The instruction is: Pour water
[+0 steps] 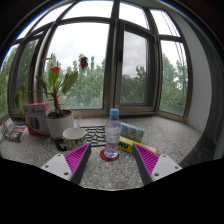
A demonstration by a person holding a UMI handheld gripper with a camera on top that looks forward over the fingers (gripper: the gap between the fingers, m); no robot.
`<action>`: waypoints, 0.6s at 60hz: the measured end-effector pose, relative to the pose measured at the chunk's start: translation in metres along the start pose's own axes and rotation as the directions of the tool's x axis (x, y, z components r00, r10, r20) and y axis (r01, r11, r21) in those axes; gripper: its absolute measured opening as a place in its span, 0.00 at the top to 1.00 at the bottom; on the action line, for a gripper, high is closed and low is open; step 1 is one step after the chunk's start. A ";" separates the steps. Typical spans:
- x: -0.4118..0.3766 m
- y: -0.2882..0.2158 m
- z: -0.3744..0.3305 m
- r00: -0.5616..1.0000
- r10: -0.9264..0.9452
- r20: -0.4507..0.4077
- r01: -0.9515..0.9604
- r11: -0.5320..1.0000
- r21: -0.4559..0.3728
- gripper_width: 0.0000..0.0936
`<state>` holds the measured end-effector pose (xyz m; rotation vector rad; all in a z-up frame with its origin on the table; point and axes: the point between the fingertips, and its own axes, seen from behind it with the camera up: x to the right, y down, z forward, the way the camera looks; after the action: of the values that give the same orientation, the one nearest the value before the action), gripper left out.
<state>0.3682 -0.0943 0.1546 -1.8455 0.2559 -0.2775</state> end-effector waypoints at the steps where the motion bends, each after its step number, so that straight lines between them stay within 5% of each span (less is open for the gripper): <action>1: -0.001 0.001 -0.009 1.000 0.001 -0.001 -0.001 1.000 -0.001 0.09; 36: -0.040 0.063 -0.289 0.999 -0.043 0.020 0.044 0.999 -0.022 0.09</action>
<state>0.2364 -0.3619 0.1727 -1.8768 0.2066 -0.2881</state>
